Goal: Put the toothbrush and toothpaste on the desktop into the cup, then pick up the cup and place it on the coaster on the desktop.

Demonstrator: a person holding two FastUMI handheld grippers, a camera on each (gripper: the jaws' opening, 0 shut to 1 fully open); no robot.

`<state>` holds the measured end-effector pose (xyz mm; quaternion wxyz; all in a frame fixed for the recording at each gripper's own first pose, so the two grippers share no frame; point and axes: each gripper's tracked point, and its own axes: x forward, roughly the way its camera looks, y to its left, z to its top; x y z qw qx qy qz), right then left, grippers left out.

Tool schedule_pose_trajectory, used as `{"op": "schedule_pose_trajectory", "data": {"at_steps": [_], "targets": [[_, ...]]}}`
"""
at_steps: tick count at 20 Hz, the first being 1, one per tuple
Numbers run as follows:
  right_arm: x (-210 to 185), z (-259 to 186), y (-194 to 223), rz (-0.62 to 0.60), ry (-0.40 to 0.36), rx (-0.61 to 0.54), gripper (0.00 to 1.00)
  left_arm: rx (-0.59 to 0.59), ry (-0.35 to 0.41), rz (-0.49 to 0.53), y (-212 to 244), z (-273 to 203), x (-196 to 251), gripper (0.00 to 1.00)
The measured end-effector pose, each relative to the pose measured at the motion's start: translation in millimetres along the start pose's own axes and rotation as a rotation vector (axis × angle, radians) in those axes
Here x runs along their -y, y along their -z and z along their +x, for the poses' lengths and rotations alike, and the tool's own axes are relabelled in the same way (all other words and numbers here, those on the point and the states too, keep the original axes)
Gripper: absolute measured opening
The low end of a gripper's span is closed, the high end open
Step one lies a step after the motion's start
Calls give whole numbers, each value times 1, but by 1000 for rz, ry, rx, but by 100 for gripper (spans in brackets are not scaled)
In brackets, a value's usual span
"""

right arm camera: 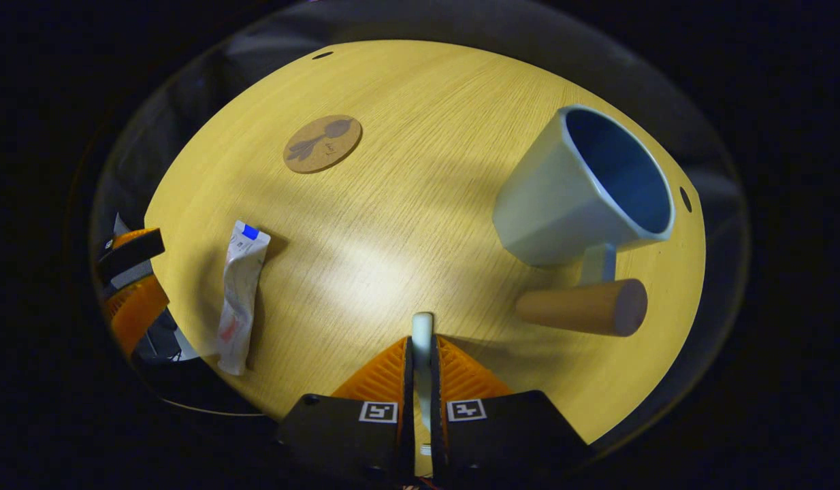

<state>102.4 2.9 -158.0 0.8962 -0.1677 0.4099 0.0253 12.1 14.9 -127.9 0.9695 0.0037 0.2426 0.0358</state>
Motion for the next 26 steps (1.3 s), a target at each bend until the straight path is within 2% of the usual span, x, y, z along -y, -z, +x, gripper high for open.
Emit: {"op": "schedule_pose_trajectory", "data": {"at_steps": [7,12,15,18,20,22,23,26], "targets": [[-1,-1,-1,-25,37,10,12,-201,-51,-108,18,37,10,95],[-1,-2,-2,-29,36,12,12,-238,-92,-86,16,55,5,94],[-1,-2,-3,-44,37,17,12,-267,-93,-118,20,61,6,92],[-1,-2,-3,-41,35,19,12,-292,-107,-129,27,64,3,73],[-2,-2,-3,-39,34,20,12,-300,-118,-125,29,65,1,74],[-2,-3,-3,-41,33,20,12,-307,-132,-105,31,66,-1,69],[-2,-3,-4,-43,32,21,12,-304,-139,-96,29,68,-2,70],[-1,-1,-2,-48,34,24,12,-314,-184,-86,29,68,-9,53]]}}
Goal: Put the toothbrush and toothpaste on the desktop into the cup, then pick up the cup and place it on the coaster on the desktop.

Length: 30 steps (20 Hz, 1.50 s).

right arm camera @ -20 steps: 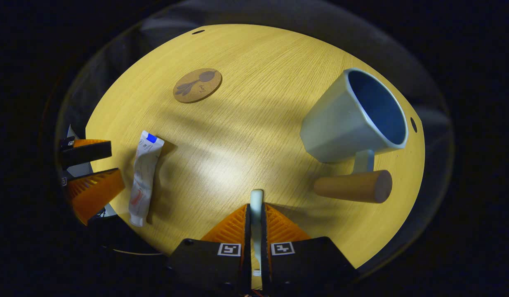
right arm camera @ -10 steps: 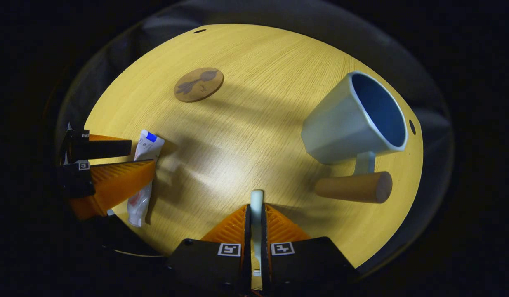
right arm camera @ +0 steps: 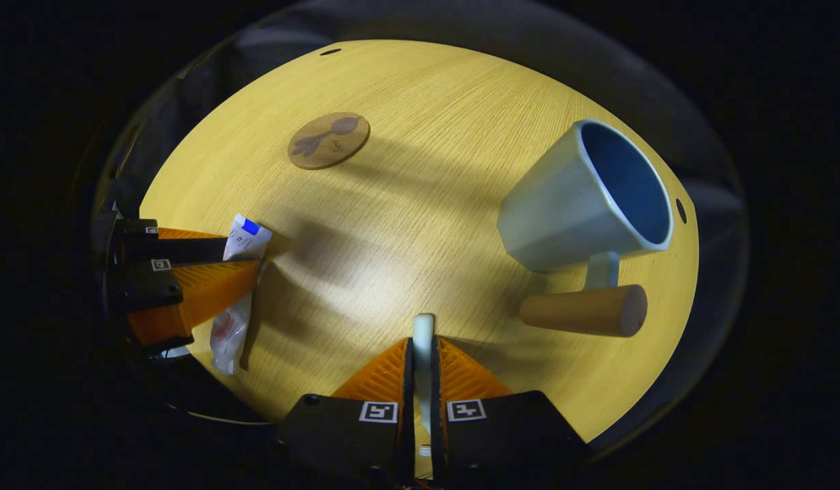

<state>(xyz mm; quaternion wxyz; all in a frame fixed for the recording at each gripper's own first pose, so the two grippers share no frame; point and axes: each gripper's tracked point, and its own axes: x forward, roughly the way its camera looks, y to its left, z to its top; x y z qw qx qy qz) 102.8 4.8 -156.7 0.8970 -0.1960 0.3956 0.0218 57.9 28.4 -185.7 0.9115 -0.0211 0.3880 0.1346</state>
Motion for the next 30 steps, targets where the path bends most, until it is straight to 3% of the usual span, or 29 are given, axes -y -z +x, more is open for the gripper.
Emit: {"op": "schedule_pose_trajectory", "data": {"at_steps": [2,3,6,8,12,18,20,24,26,30], "targets": [[1,0,1,-12,10,5,12,10,-13,-15,-4,2,-2,42],[0,-1,-2,-21,14,7,12,11,-6,-23,-3,3,-2,43],[1,-3,-3,-55,26,17,12,50,29,-54,-7,-3,-4,20],[1,-3,-3,-69,38,21,9,70,50,-77,-8,-1,-5,15],[2,-3,-3,-70,40,47,9,93,87,-75,-9,-2,-3,11],[6,-4,0,-6,49,168,8,148,198,-122,-11,-5,1,0],[6,-5,-4,19,34,245,7,165,236,-124,-12,-9,3,2],[-5,-12,9,193,-66,305,8,231,254,-100,-21,-22,4,2],[-14,-28,-6,304,-150,407,8,268,274,-96,-25,-37,6,2],[8,-77,-27,390,-155,595,8,337,313,-77,-38,-67,15,2]]}}
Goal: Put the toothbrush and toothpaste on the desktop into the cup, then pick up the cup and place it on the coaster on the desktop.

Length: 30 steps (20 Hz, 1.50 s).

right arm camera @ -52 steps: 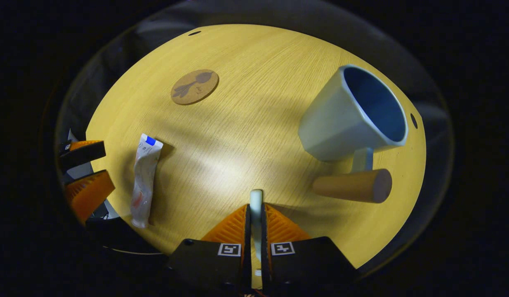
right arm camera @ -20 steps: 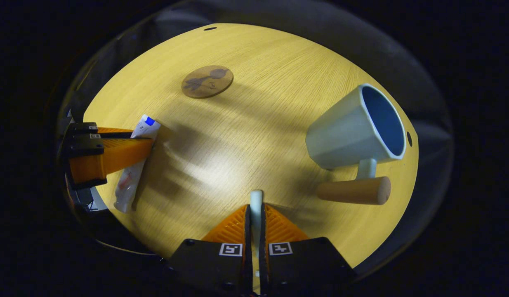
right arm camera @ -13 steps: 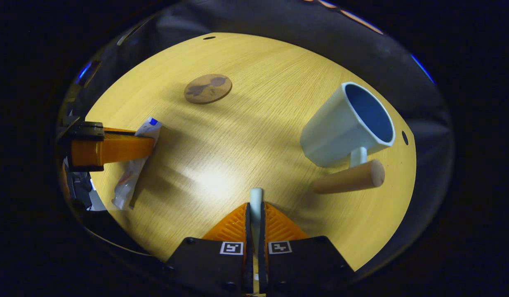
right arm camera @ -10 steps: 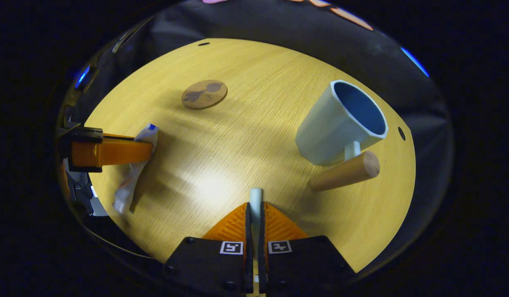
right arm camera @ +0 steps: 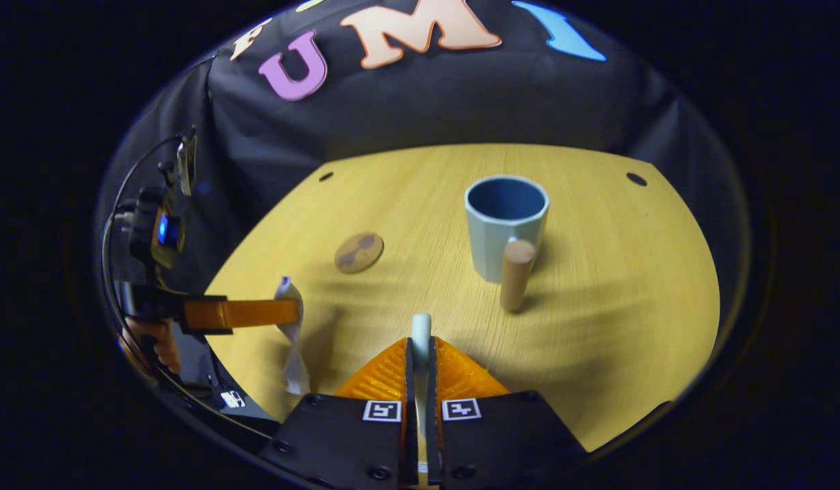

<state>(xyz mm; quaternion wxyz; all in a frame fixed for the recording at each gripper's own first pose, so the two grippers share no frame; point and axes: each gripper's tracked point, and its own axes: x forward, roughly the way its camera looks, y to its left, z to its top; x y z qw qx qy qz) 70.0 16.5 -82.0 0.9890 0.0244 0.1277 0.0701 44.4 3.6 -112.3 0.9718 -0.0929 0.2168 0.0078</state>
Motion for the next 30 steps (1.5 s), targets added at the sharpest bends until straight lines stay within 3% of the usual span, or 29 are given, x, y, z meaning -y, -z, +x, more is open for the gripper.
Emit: {"op": "schedule_pose_trajectory", "data": {"at_steps": [3,8,15,20,25,30], "targets": [[-5,-25,-50,100,-41,133,7,49,24,32,-19,-11,13,1],[-10,-53,-152,270,-196,411,7,183,93,102,-63,-22,46,2],[28,-51,-253,362,-217,659,7,291,179,178,-93,-17,92,1],[65,-6,-257,353,-174,676,7,362,225,221,-118,-3,121,1],[90,26,-263,362,-147,702,7,408,321,251,-129,3,157,1],[95,42,-246,256,-118,720,7,500,383,279,-154,10,184,1]]}}
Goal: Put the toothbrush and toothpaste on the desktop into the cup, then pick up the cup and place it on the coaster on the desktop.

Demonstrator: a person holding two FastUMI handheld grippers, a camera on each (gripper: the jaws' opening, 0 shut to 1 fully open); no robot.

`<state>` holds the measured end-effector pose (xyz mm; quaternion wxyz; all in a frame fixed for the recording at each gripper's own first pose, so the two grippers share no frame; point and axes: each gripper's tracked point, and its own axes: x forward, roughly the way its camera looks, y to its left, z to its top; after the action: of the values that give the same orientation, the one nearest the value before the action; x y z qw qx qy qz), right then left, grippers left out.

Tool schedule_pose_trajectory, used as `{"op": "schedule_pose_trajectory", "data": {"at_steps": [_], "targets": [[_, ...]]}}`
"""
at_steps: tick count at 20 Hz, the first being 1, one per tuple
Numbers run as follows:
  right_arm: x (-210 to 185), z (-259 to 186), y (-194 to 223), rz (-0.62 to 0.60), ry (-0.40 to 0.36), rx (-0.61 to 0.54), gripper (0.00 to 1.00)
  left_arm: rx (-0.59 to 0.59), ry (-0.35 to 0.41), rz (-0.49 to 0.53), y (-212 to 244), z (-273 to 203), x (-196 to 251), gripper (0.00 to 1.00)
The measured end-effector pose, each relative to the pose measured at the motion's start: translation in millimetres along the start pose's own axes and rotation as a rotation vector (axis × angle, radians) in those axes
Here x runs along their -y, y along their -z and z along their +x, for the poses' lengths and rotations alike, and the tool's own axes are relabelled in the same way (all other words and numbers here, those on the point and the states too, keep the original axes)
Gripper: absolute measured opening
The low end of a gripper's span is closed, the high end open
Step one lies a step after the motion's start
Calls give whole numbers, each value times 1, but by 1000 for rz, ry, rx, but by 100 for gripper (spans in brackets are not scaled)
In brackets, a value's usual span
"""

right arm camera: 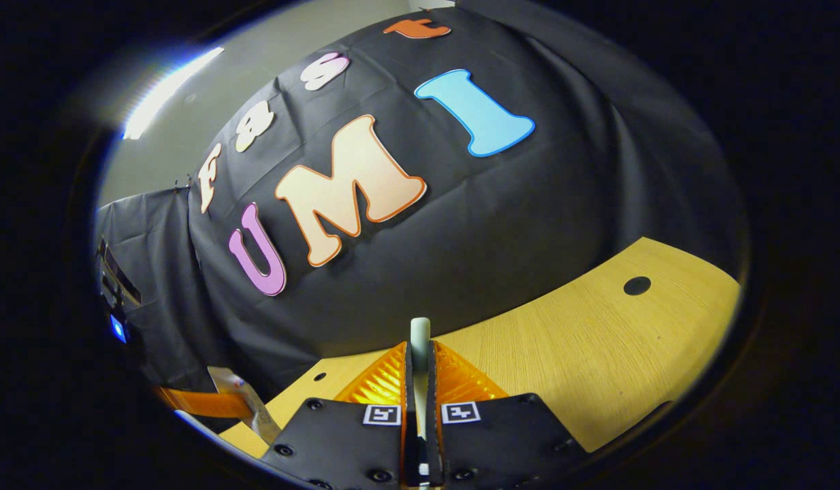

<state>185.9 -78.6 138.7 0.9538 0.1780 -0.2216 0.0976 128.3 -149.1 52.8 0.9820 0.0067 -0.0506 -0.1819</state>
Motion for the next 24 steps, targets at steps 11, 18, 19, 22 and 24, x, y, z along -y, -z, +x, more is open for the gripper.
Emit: {"op": "schedule_pose_trajectory", "data": {"at_steps": [11,18,19,22,24], "targets": [[15,-32,20,14,31,-84,20,81,0,19,-14,27,7,1],[54,-101,0,86,168,-73,93,107,23,-18,-13,45,17,1],[64,-112,-2,84,204,-78,93,107,26,-16,-10,50,19,4],[83,-146,-4,42,282,-91,94,86,30,1,4,64,23,1],[93,-162,0,37,312,-116,94,58,34,28,16,73,27,1]]}}
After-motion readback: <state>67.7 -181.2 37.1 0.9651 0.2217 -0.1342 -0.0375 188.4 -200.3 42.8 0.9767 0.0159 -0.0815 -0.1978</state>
